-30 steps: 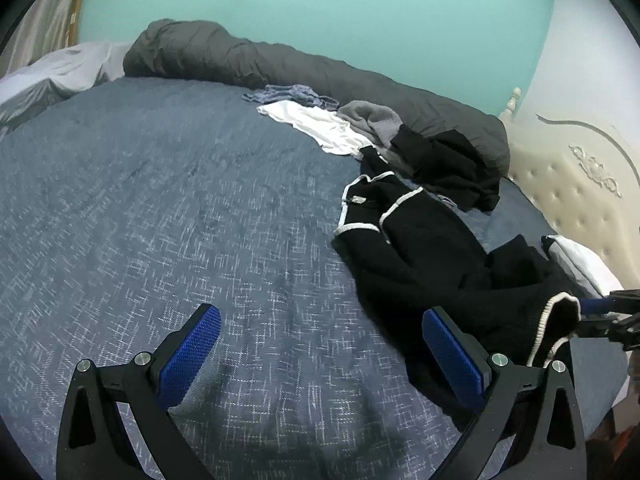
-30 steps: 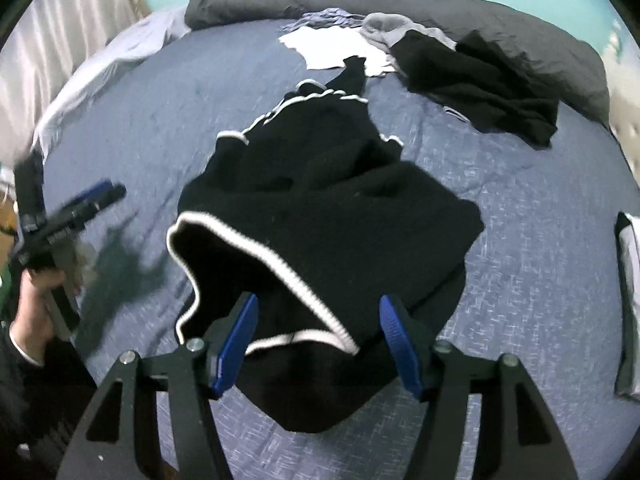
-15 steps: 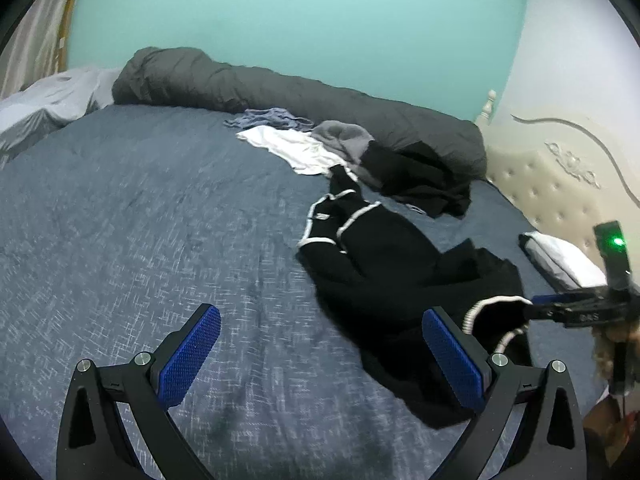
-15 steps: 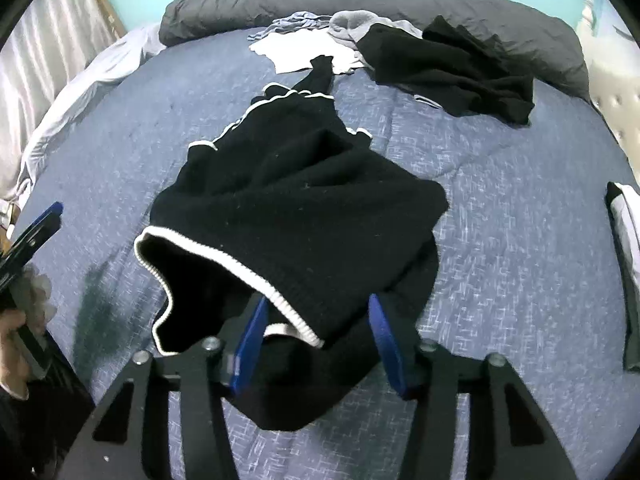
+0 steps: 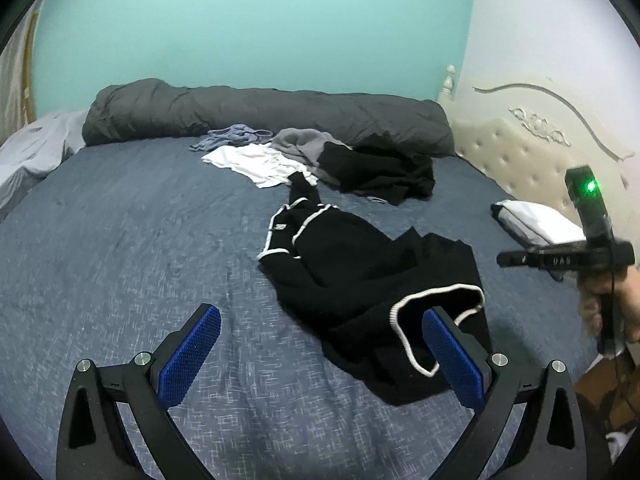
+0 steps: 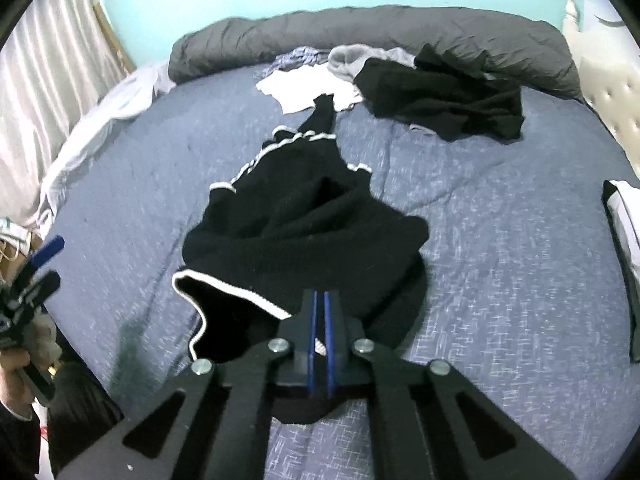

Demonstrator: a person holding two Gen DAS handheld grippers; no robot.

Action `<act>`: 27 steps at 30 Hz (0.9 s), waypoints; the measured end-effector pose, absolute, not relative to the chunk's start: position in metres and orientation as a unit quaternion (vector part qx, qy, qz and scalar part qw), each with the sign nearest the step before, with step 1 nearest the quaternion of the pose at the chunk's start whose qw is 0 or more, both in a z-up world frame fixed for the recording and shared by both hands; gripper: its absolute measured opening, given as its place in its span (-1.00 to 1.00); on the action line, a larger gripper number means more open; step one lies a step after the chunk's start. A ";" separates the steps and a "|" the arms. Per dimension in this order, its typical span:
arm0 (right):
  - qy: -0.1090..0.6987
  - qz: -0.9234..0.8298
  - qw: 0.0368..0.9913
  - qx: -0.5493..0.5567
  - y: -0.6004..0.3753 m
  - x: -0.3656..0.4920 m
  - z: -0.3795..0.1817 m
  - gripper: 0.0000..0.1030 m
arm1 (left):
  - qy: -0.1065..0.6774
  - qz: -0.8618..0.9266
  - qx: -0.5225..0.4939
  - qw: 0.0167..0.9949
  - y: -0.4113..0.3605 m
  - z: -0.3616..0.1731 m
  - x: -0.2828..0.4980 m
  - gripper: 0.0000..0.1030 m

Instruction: Fold clothes

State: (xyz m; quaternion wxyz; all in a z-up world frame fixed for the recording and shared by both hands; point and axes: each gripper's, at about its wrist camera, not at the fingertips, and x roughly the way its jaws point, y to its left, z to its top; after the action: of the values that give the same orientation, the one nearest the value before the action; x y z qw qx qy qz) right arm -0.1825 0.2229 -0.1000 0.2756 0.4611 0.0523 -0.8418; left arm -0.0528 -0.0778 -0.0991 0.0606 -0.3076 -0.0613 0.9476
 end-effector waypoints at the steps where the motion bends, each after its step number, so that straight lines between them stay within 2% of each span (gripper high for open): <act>1: 0.052 -0.844 0.274 0.459 0.225 -0.182 -0.097 -0.94 | -0.057 0.948 -0.307 0.060 -0.076 -0.098 -0.053 0.99; 9: 0.037 -0.834 0.274 0.478 0.233 -0.174 -0.102 -0.89 | -0.046 0.944 -0.322 0.054 -0.068 -0.098 -0.052 0.99; 10: 0.036 -0.832 0.275 0.481 0.232 -0.173 -0.105 -0.84 | -0.044 0.944 -0.323 0.053 -0.069 -0.099 -0.053 0.99; 12: 0.032 -0.829 0.273 0.486 0.231 -0.172 -0.110 -0.56 | -0.046 0.944 -0.322 0.052 -0.070 -0.099 -0.052 0.99; 13: 0.030 -0.828 0.272 0.489 0.230 -0.172 -0.113 -0.35 | -0.050 0.944 -0.321 0.053 -0.071 -0.098 -0.051 0.99; 14: 0.029 -0.827 0.271 0.492 0.229 -0.171 -0.115 -0.25 | -0.053 0.944 -0.321 0.053 -0.071 -0.098 -0.051 0.99; 17: 0.040 -0.822 0.269 0.501 0.223 -0.170 -0.125 -0.19 | -0.051 0.943 -0.323 0.054 -0.072 -0.099 -0.050 0.99; 27: 0.052 -0.801 0.265 0.534 0.207 -0.178 -0.163 -0.18 | -0.046 0.941 -0.330 0.056 -0.073 -0.104 -0.055 0.99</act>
State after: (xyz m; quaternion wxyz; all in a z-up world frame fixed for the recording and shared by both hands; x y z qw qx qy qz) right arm -0.1777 0.2068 -0.1627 0.2646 0.5344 0.0519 -0.8011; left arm -0.0554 -0.0727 -0.1043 0.0556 -0.3297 -0.0464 0.9413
